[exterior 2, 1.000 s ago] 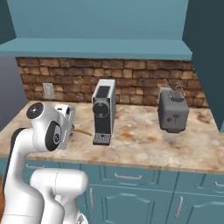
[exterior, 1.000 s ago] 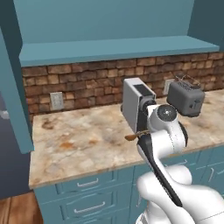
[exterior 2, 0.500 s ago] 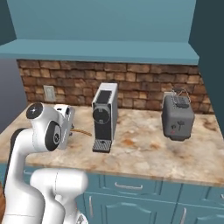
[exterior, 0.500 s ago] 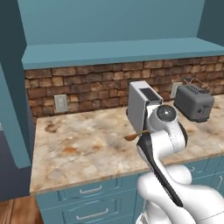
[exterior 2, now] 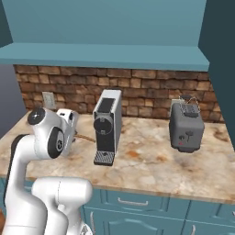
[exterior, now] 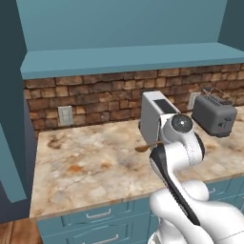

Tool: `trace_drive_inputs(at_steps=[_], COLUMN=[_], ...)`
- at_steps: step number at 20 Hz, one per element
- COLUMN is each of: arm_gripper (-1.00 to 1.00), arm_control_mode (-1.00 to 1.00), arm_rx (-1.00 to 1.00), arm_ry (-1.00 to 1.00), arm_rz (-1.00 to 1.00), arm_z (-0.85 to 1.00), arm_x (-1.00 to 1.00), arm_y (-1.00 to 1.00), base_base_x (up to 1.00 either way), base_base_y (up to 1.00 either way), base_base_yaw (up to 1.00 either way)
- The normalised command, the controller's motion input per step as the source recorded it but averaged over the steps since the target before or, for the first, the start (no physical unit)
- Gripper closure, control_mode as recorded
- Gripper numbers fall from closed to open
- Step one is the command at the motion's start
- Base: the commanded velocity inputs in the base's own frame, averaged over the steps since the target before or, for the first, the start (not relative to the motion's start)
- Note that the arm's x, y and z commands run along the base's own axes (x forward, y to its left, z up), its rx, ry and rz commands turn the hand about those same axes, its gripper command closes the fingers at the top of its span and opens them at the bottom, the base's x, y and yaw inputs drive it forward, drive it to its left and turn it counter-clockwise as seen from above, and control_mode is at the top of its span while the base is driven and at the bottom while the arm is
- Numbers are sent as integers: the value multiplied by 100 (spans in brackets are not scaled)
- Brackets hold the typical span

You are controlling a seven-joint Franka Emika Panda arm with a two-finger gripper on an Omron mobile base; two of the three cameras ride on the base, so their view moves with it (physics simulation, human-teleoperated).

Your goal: Organize the utensils by type. Pick up the wooden spoons from the counter and place them in the open cabinet. Then pick up the metallic utensils from the counter and place them in the open drawer.

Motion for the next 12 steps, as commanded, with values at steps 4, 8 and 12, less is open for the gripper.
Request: trace_drive_inputs(at_steps=[4, 8, 12], arm_gripper=[100, 100, 100], arm_control_mode=[-100, -100, -100], arm_rx=[27, 24, 13], arm_ry=[-33, -36, -32], arm_rz=[-7, -2, -2], arm_z=[26, 53, 61], arm_x=[3, 0, -15], arm_y=[-14, -7, -7], base_base_x=[0, 0, 0], base_base_y=[0, 0, 0], base_base_yaw=[0, 0, 0])
